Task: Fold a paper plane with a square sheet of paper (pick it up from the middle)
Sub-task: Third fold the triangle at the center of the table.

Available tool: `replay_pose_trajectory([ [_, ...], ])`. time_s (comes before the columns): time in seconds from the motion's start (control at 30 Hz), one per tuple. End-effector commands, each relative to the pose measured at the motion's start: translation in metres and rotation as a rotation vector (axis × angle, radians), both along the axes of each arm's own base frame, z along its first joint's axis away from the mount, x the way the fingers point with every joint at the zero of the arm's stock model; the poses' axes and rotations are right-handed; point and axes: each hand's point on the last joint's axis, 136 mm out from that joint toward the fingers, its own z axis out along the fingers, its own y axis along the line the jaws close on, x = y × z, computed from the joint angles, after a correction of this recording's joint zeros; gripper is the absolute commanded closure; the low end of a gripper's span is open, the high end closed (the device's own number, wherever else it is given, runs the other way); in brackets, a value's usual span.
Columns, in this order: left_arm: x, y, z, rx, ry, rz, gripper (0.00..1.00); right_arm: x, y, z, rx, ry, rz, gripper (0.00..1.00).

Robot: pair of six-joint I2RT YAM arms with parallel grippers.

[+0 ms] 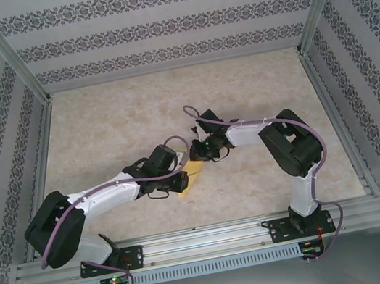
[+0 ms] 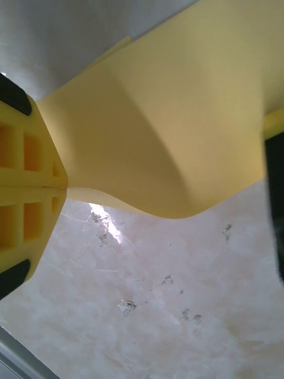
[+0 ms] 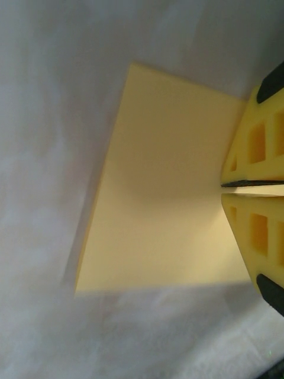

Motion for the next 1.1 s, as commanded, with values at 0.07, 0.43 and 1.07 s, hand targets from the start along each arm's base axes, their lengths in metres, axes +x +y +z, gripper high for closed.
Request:
replay_pose_trajectory([
  [0.07,0.011,-0.001,-0.004,-0.043,0.043,0.006,1.00,-0.009,-0.014,-0.020,-0.148,-0.009,0.079,0.87],
  [0.43,0.038,0.006,-0.008,-0.019,0.045,0.044,1.00,-0.010,-0.016,-0.019,-0.164,-0.017,0.109,0.86],
  [1.07,0.032,0.012,-0.027,0.004,0.156,0.093,1.00,-0.008,-0.011,-0.013,-0.140,-0.014,0.096,0.85],
])
